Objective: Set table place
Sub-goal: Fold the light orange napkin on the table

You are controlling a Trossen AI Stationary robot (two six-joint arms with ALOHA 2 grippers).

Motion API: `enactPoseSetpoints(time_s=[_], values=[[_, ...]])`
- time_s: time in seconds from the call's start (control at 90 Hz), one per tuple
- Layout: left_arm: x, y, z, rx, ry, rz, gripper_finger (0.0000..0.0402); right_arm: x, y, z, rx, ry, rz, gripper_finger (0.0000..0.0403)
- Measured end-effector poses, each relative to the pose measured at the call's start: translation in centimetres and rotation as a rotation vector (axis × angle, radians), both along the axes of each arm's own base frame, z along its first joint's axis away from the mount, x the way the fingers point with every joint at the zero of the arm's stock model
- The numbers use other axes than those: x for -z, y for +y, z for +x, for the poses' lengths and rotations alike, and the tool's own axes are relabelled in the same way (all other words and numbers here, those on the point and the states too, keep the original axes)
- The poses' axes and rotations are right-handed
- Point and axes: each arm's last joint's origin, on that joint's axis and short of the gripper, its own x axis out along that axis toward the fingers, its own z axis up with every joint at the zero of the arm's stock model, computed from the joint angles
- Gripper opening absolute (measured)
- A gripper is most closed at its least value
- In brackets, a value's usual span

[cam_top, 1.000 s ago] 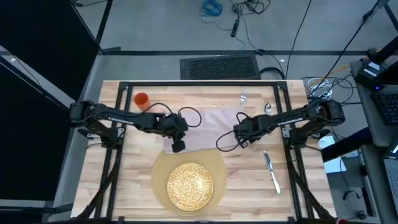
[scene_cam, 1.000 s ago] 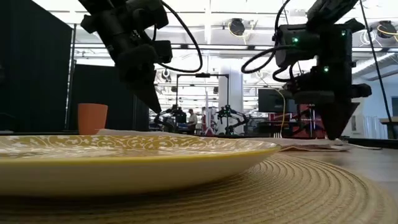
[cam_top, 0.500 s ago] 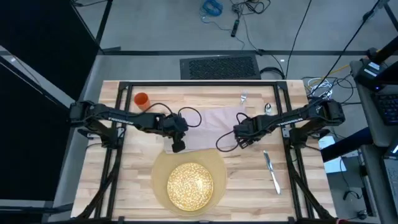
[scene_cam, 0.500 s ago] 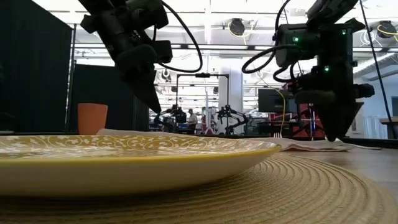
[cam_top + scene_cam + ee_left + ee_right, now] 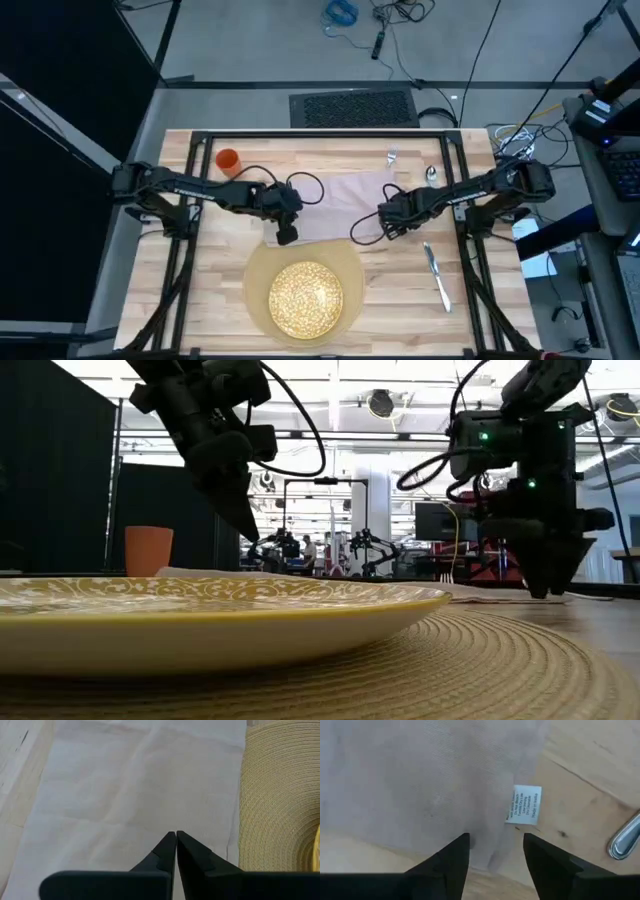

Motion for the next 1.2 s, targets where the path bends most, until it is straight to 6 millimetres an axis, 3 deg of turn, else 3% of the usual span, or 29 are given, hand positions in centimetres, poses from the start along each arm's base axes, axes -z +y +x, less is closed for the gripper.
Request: enactPoseSetpoints(time_s=[0.378, 0.778, 0.933, 1.033, 1.2], values=[[0.0, 0.0, 0.0, 0.001, 0.0, 0.001, 0.0, 0.4, 0.4, 0.1, -0.012, -0.032, 0.016, 0.0147], [0.0, 0.0, 0.0, 0.003, -0.001, 0.002, 0.0, 0.5, 1.0, 0.4, -0.042, -0.07, 0.018, 0.0013], [-0.1, 0.0, 0.1, 0.0, -0.016, 0.013, 0.0, 0.4, 1.0, 0.5, -0.082, -0.063, 0.021, 0.0005], [-1.2, 0.4, 0.9, 0.0, -0.07, 0.027, 0.0, 0.1, 1.0, 0.7, -0.119, -0.059, 0.023, 0.0002], [-4.8, 2.2, 2.7, -0.026, -0.243, 0.002, 0.0, -0.5, 1.2, 1.6, -0.164, -0.103, 0.04, 0.0001]])
